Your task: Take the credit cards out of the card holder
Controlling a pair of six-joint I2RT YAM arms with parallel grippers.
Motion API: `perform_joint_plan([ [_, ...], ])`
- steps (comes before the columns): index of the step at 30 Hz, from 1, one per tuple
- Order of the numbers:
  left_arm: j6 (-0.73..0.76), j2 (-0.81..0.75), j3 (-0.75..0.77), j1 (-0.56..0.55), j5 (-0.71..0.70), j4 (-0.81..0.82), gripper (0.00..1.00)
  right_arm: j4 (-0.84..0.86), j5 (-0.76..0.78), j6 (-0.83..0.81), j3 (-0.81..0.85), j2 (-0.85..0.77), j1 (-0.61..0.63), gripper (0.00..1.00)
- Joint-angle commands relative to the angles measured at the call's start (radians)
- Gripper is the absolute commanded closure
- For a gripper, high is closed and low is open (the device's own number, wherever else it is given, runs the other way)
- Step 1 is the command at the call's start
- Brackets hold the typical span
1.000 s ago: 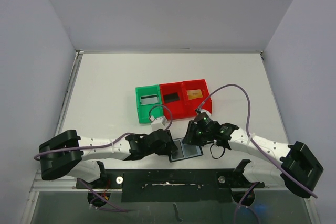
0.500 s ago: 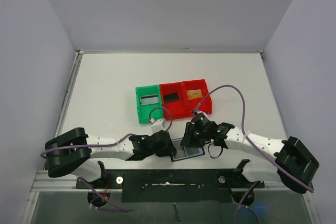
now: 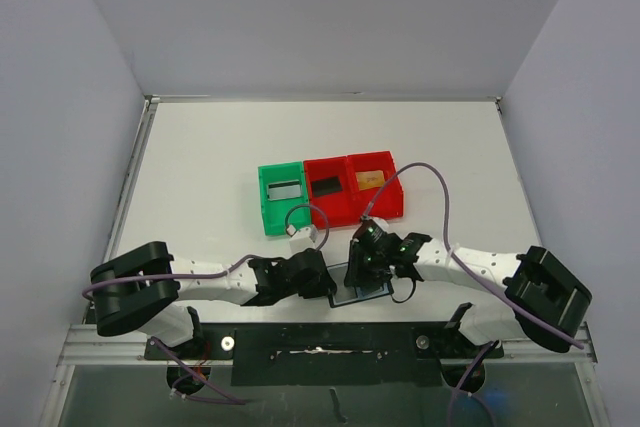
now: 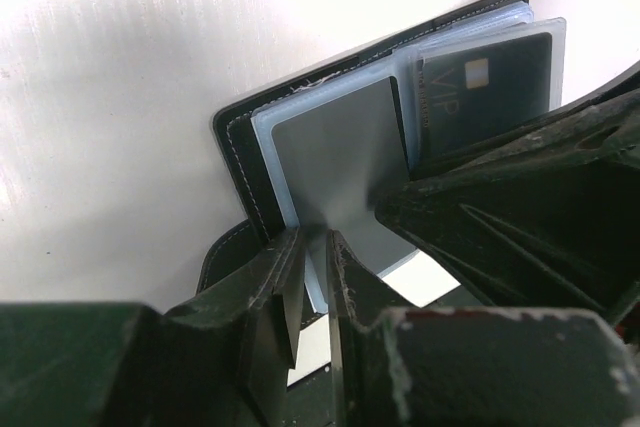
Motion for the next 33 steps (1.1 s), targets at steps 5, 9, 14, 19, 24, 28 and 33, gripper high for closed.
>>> perform_joint_plan([
  [5,0.031,0.055,0.015,0.001,0.027,0.009,0.87,0.083,-0.001,0.019,-0.066,0.026,0.008,0.68],
  [9,0.04,0.078,0.023,0.001,0.04,0.021,0.89,0.204,-0.047,0.04,-0.124,-0.022,0.003,0.71],
  [14,0.031,0.088,0.03,0.001,0.034,-0.014,0.93,0.308,-0.116,0.055,-0.186,-0.117,-0.038,0.78],
  [19,0.025,0.099,0.042,0.001,0.023,-0.054,0.96,0.508,-0.251,0.09,-0.304,-0.214,-0.119,0.93],
  [24,0.035,0.13,0.077,0.0,0.02,-0.107,1.0,0.582,-0.327,0.106,-0.354,-0.261,-0.163,0.98],
  [28,0.037,0.148,0.091,0.006,0.019,-0.166,1.0,0.589,-0.359,0.093,-0.369,-0.3,-0.186,1.0],
  [33,0.034,0.131,0.067,0.012,0.009,-0.179,1.0,0.595,-0.429,0.08,-0.393,-0.338,-0.238,1.0],
])
